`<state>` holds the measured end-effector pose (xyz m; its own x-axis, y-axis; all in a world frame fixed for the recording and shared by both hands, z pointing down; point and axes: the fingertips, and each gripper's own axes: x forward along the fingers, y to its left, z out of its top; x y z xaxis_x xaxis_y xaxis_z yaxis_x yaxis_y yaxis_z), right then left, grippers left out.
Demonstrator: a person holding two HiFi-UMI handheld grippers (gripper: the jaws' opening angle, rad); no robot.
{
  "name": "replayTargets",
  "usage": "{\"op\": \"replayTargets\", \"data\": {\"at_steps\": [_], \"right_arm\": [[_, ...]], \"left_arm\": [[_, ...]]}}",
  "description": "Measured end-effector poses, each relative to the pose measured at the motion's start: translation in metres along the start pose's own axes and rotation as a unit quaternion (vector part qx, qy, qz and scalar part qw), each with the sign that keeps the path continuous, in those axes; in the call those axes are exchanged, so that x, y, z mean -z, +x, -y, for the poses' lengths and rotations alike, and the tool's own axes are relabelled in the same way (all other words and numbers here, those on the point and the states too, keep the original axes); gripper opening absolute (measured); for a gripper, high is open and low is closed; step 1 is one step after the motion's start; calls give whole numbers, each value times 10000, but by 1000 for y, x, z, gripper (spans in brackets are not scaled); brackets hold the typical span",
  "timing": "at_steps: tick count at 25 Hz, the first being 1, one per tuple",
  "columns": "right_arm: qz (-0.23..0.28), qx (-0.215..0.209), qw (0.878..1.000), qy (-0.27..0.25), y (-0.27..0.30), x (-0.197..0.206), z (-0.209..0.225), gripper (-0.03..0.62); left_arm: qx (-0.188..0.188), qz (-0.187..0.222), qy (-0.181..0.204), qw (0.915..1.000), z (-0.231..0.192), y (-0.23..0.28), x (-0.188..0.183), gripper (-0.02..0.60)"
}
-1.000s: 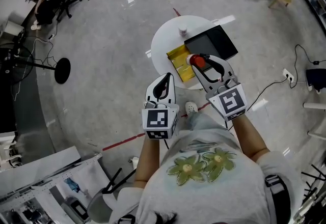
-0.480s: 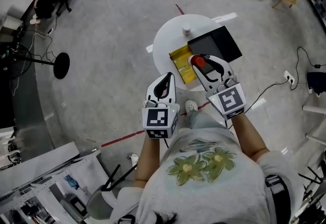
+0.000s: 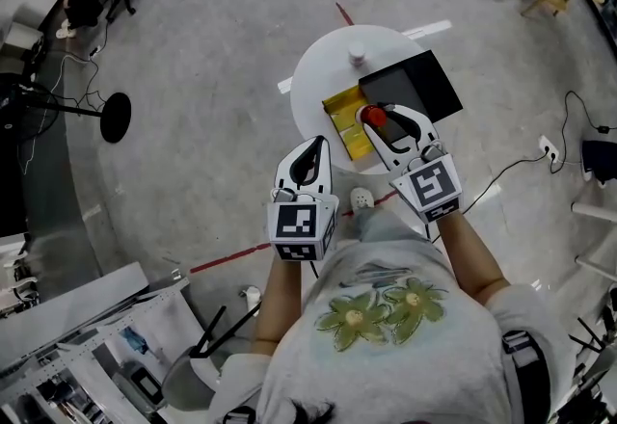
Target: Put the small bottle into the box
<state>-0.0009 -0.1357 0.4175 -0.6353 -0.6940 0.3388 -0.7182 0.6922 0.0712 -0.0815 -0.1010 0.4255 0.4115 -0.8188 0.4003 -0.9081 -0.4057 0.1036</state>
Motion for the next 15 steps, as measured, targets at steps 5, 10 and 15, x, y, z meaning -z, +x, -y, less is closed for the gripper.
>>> {"op": "replayTargets", "data": {"at_steps": [5, 10, 15], "right_arm": [[-97, -82, 9999, -39, 8, 6, 3, 149], [-196, -181, 9996, -65, 17, 13, 4, 149], [-285, -258, 9992, -47, 23, 24, 7, 149]], "left_arm": [[-43, -102, -40, 9999, -4, 6, 4, -6], [-109, -165, -78, 9998, -10, 12, 8, -6], [-158, -206, -102, 9996, -12, 17, 12, -6]]}}
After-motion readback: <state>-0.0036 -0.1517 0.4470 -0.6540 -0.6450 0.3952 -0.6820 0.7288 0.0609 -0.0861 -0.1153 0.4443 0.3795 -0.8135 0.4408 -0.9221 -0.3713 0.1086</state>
